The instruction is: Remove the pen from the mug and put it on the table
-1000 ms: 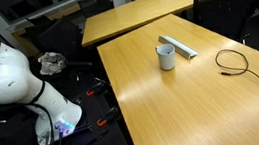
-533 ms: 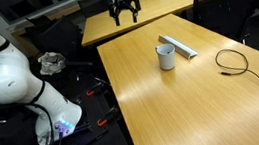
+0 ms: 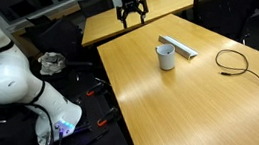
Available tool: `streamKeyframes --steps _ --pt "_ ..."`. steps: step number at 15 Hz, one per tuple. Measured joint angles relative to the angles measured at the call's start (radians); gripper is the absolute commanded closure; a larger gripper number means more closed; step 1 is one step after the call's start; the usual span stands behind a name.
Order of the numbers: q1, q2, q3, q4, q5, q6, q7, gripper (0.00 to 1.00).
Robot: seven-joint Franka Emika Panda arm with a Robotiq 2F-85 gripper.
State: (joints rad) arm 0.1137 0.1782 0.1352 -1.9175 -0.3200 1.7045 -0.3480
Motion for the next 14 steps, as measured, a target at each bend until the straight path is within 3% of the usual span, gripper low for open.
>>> streamKeyframes --steps 3,7,8,9,11,14 --pt "-0.005 0.009 -0.001 -0.001 0.000 0.018 -0.040 0.00" --pt "-0.044 0.085 -0.024 0.002 -0.030 0.143 -0.188 0.00" --pt "-0.058 0.110 -0.029 0.006 -0.030 0.182 -0.225 0.05" --pt "-0.072 0.133 -0.031 0.014 -0.029 0.211 -0.258 0.26" --pt "-0.094 0.177 -0.031 0.035 -0.028 0.246 -0.301 0.31" --pt "-0.104 0.229 -0.031 0.075 -0.023 0.254 -0.324 0.54"
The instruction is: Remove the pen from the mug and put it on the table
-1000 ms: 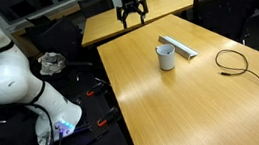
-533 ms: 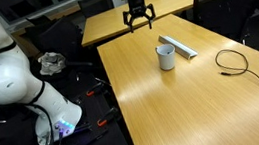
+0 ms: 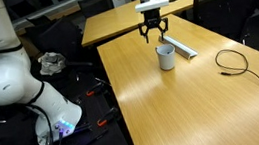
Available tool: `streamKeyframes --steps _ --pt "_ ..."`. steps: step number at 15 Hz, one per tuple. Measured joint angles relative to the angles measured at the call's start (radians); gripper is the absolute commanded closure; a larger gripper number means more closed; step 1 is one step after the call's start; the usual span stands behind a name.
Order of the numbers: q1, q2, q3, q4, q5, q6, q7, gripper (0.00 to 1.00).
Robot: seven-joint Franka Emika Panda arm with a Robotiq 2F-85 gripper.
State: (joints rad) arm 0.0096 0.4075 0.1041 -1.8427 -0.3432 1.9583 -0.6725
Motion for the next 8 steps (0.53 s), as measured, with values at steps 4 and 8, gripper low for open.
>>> streamKeyframes --steps 4,8 --pt "-0.003 0.052 0.000 0.047 0.000 0.000 -0.007 0.75" --pt "-0.016 0.109 -0.002 0.098 -0.002 0.000 -0.007 0.78"
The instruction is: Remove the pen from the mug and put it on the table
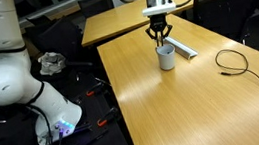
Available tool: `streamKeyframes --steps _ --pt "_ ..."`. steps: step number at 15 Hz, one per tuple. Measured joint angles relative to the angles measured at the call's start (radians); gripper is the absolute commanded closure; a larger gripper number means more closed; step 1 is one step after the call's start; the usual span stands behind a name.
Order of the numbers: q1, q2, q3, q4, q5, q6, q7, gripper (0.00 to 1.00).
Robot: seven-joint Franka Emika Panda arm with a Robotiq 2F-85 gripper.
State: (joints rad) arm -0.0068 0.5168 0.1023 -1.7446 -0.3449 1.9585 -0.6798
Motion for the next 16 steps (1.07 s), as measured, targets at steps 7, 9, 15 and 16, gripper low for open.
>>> streamKeyframes --steps 7,9,15,16 --pt "-0.010 0.100 -0.008 0.087 -0.004 -0.002 0.000 0.77" --pt "-0.010 0.122 -0.009 0.105 -0.011 -0.007 0.000 0.78" --pt "-0.009 0.153 -0.022 0.135 -0.081 -0.051 -0.003 0.67" --pt "-0.009 0.153 -0.022 0.137 -0.095 -0.062 -0.005 0.75"
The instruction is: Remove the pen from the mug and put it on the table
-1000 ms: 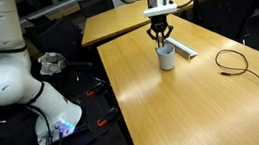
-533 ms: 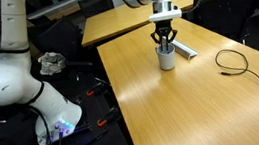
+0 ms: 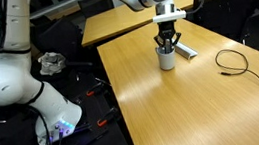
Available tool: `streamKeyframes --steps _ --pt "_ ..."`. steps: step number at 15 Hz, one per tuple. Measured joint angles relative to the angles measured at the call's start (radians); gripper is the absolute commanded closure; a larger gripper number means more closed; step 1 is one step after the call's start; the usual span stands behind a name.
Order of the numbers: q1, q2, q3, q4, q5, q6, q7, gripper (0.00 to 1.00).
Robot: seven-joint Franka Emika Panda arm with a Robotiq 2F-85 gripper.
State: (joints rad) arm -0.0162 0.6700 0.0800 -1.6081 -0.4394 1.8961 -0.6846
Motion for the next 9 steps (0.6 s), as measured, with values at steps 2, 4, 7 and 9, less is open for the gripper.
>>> streamKeyframes --steps 2,4,7,9 --pt "0.002 0.000 0.000 0.000 -0.025 -0.020 -0.011 0.94" --pt "0.006 0.000 0.000 0.000 -0.046 -0.036 -0.037 1.00" --pt "0.016 0.000 0.000 0.000 -0.068 -0.039 -0.058 0.97" --pt "0.023 -0.001 0.001 0.002 -0.077 -0.039 -0.060 0.97"
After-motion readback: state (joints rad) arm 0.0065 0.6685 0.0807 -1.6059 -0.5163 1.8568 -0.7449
